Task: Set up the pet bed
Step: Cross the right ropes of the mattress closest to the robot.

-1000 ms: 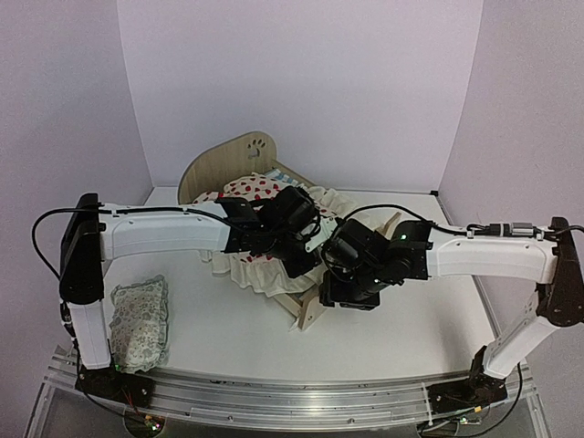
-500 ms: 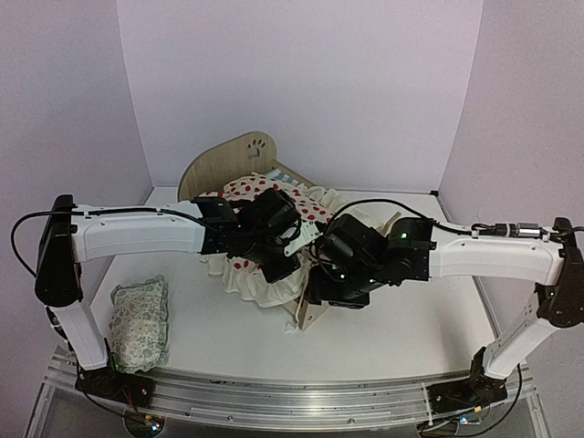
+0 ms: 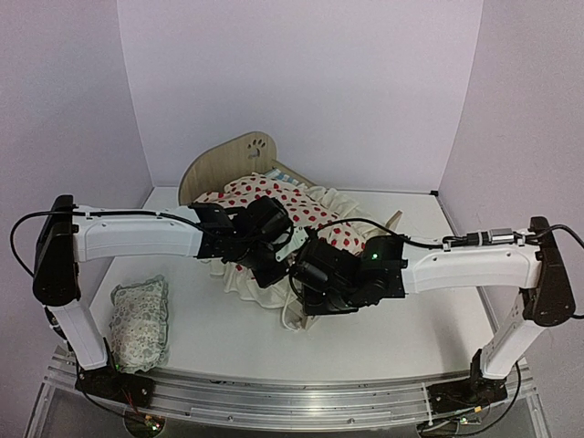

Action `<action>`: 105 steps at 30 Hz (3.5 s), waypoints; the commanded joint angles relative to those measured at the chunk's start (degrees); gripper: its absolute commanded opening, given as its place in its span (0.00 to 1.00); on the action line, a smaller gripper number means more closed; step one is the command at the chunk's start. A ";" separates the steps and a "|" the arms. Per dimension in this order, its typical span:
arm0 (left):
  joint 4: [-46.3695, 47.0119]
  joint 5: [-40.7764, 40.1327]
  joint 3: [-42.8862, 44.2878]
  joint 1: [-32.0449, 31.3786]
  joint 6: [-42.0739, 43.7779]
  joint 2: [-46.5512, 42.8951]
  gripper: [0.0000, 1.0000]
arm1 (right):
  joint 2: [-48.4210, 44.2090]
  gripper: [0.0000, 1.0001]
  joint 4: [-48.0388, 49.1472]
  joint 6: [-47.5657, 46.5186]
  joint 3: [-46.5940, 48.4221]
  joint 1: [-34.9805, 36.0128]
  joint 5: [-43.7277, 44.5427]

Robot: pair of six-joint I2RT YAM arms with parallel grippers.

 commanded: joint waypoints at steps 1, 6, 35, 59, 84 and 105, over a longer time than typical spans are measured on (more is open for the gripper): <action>0.74 0.69 0.39 0.29 -0.96 -2.58 0.05 | -2.40 0.41 -2.67 -4.02 -1.37 -1.41 10.05; 0.19 2.40 2.70 0.38 -0.99 -0.72 0.05 | -5.12 0.39 -3.43 -8.43 -4.00 -4.47 12.11; -0.94 7.92 37.96 0.21 -10.52 30.53 0.13 | -17.62 0.57 0.31 -27.22 -7.47 -21.19 -3.34; 2.17 9.50 31.62 0.40 -8.98 26.50 0.15 | -10.05 0.46 -10.38 39.38 -12.55 0.32 18.99; 4.29 21.47 24.46 7.72 -5.65 23.47 0.23 | 10.60 0.41 6.56 29.87 -9.42 -9.34 6.64; 4.09 25.13 24.53 8.24 -3.48 24.63 0.23 | 14.61 0.31 13.11 29.42 -14.16 -12.01 4.54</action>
